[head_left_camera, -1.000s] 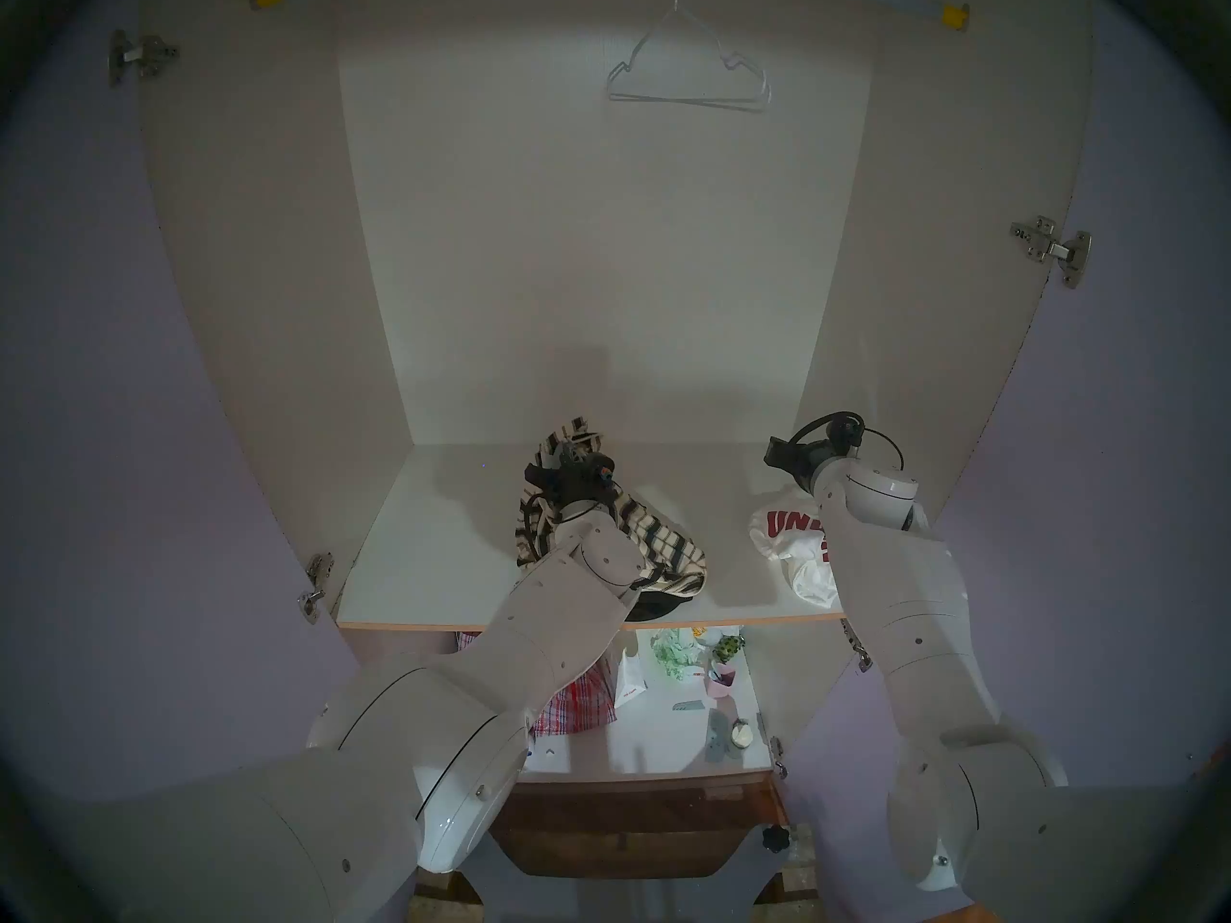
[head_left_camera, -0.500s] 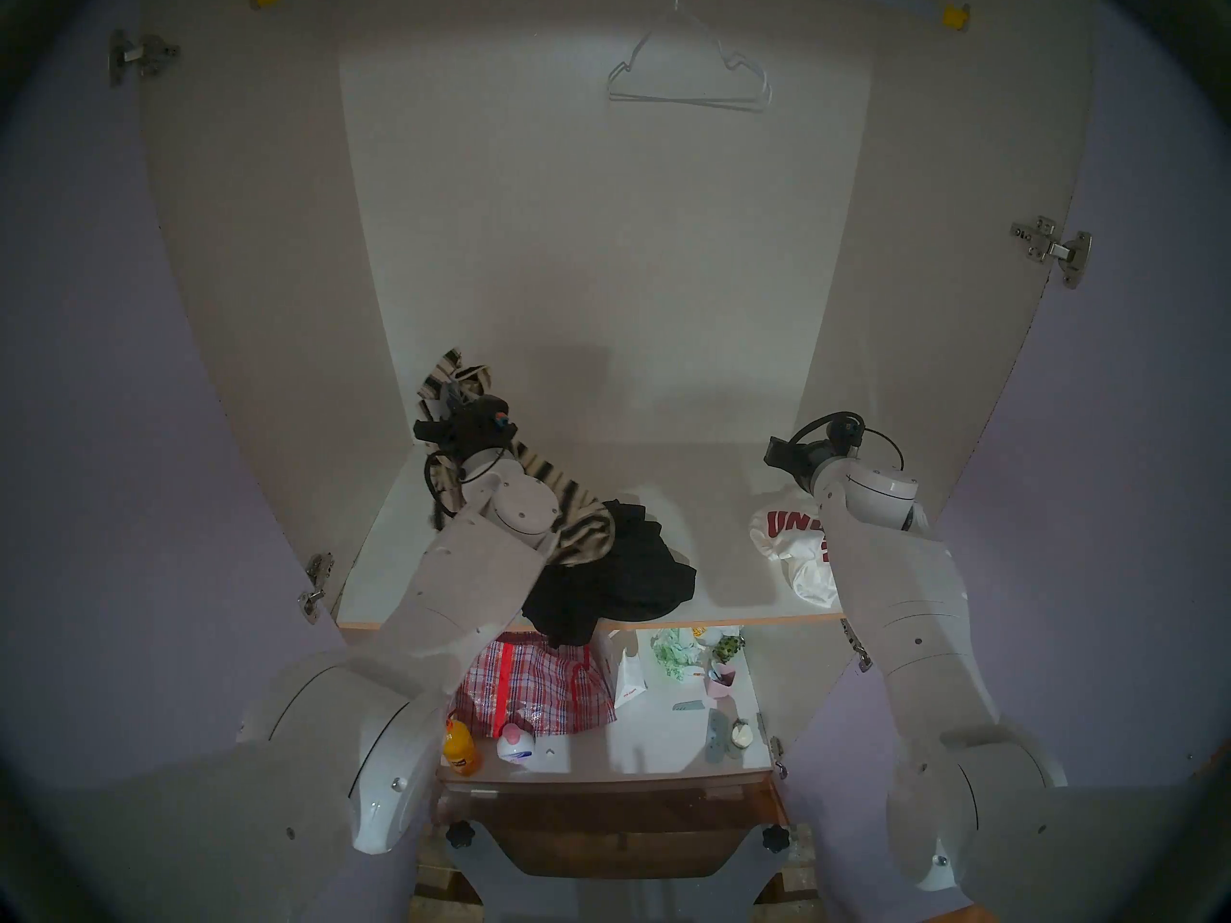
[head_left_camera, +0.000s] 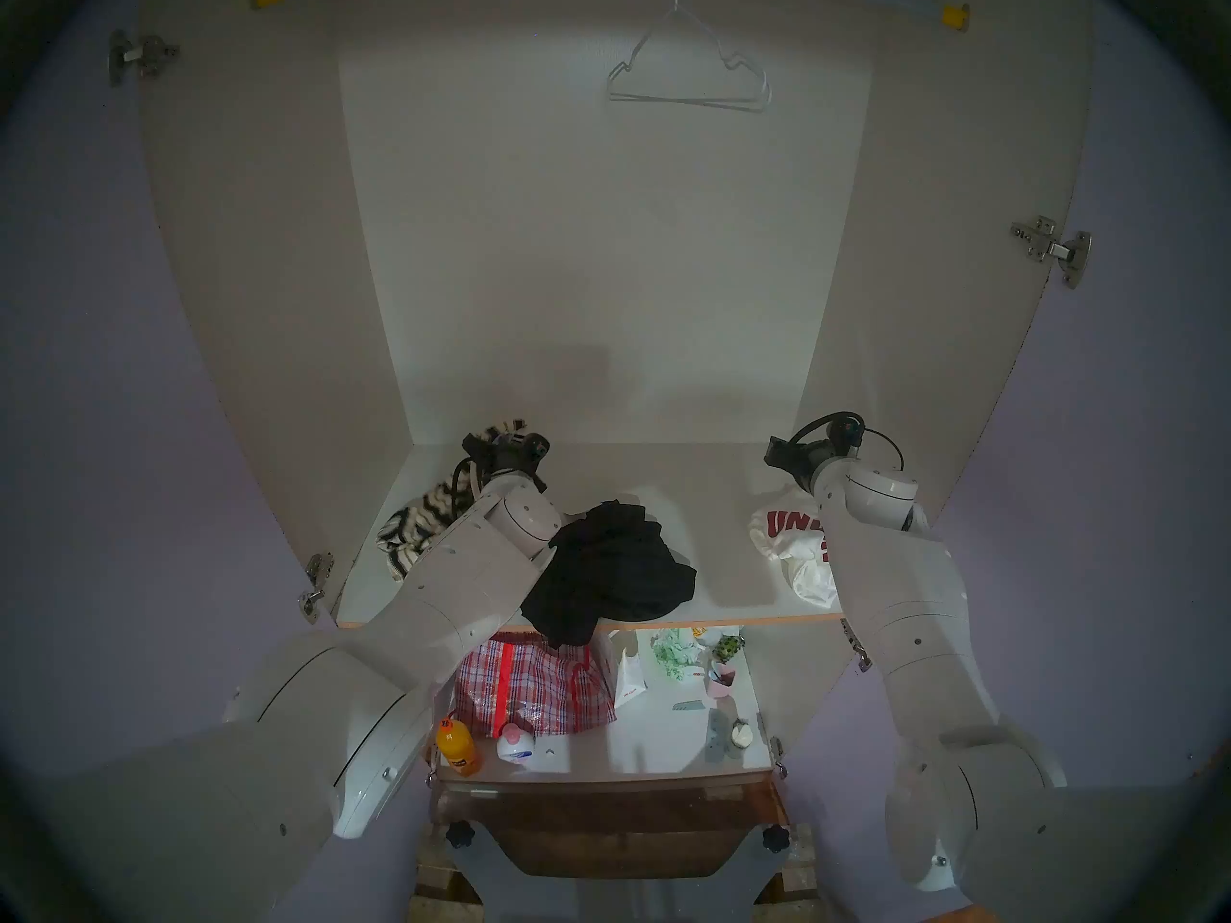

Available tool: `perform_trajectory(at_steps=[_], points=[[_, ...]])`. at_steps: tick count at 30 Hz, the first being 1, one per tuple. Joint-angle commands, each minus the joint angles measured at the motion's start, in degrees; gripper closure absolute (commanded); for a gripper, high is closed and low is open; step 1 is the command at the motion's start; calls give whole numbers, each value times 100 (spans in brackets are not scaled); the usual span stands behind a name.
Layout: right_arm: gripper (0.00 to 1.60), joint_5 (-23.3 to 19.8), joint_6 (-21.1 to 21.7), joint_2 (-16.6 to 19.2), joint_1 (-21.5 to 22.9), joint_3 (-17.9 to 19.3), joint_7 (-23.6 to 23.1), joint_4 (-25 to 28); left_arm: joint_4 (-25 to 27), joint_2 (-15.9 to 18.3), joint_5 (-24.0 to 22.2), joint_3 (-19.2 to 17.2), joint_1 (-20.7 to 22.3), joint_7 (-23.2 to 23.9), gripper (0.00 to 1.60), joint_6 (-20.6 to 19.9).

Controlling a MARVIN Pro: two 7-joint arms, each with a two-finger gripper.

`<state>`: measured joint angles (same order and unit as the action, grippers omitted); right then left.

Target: Sort tops into two piles: light colors and dark colors

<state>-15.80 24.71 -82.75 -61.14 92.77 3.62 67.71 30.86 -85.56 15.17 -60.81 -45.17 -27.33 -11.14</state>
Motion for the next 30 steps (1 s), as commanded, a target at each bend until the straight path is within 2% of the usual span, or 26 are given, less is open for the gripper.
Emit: perform_trajectory(at_steps=[1, 6, 13, 15, 17, 19, 20, 21, 22, 24, 28, 30], points=[[0, -7, -110, -3, 138, 8, -22, 165, -235, 36, 29, -68, 406, -172, 160, 168], [0, 0, -102, -6, 140, 12, -24, 162, -662, 80, -1, -136, 660, -221, 160, 208], [0, 8, -112, -11, 137, 19, -31, 166, -783, 378, 266, 124, 692, -152, 160, -49], [0, 12, -114, -13, 136, 22, -34, 167, -785, 447, 338, 251, 710, -75, 160, -192], [0, 15, -115, -15, 136, 25, -36, 167, -777, 554, 356, 376, 712, 424, 160, -373], [0, 17, -114, -17, 137, 26, -37, 167, -725, 619, 317, 556, 685, 711, 85, -457], [0, 19, -111, -17, 137, 27, -38, 166, -677, 645, 233, 560, 663, 912, 0, -438], [0, 20, -101, -17, 141, 28, -37, 162, -711, 687, 282, 780, 660, 1136, 0, -389], [0, 21, -95, -17, 142, 28, -37, 159, -675, 715, 252, 799, 646, 1359, 0, -359], [0, 24, -82, -17, 147, 28, -36, 150, -528, 746, 88, 744, 648, 1798, 0, -171], [0, 31, -62, -17, 152, 28, -35, 131, -209, 804, 81, 799, 760, 2651, 0, -1], [0, 33, -62, -18, 154, 29, -36, 129, 30, 848, -34, 712, 753, 2921, 0, 60]])
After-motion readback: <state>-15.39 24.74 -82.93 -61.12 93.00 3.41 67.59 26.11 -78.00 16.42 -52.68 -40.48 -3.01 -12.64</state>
